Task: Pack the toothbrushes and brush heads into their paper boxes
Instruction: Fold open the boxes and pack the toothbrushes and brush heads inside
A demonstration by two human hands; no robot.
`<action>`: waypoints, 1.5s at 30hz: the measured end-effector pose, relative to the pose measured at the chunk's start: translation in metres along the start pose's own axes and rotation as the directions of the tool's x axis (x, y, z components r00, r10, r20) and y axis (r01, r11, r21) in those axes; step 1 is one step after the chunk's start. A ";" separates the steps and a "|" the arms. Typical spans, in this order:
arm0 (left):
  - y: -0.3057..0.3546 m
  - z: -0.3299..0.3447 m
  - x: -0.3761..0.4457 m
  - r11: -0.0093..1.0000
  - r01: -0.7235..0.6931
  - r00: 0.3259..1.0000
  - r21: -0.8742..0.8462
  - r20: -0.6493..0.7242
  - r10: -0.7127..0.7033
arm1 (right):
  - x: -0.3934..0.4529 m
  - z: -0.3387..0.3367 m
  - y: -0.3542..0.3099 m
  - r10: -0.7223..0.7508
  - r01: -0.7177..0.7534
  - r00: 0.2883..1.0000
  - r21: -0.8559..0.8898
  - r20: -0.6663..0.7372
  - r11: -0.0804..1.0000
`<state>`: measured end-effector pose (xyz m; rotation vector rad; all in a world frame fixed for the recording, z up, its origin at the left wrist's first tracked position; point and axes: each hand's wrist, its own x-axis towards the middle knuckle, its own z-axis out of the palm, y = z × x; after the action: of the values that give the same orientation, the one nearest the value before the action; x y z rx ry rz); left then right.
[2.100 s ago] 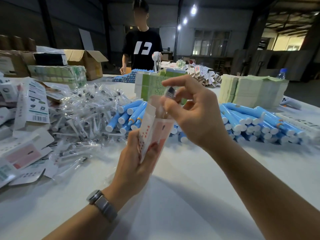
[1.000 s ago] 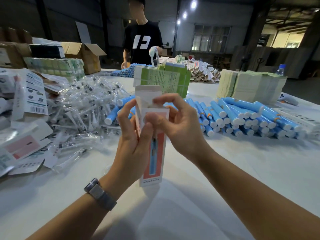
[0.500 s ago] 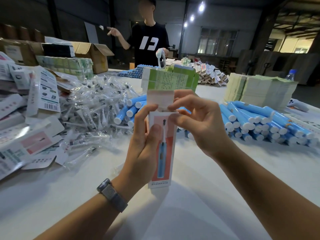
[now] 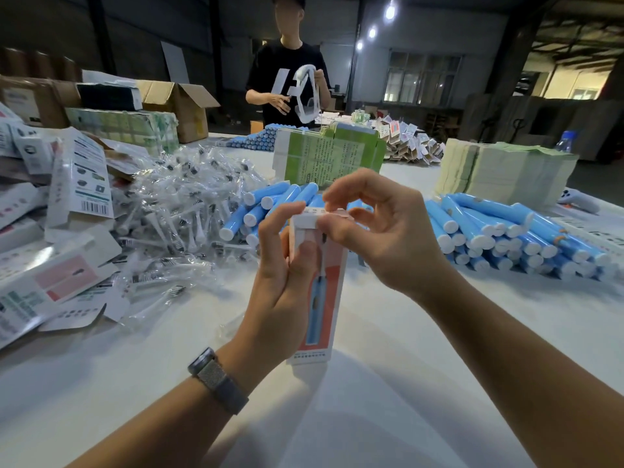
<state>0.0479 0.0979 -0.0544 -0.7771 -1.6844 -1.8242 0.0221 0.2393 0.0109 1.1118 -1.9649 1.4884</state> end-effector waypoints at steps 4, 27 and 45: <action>-0.004 -0.002 0.000 1.000 0.006 1.000 0.026 0.001 -0.006 | 0.001 0.000 -0.002 -0.067 0.073 0.996 -0.122 0.052 0.990; -0.002 -0.003 -0.001 0.998 -0.024 0.993 0.055 0.117 0.017 | 0.011 -0.031 -0.019 -0.027 0.066 0.971 -0.160 0.237 0.985; -0.009 0.003 0.002 0.996 -0.025 0.999 -0.082 -0.043 0.022 | -0.006 0.002 0.014 0.115 -0.119 0.993 -0.153 -0.037 0.981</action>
<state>0.0404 0.1015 -0.0587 -0.7845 -1.5755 -1.8912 0.0147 0.2408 -0.0020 0.9199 -2.1183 1.3734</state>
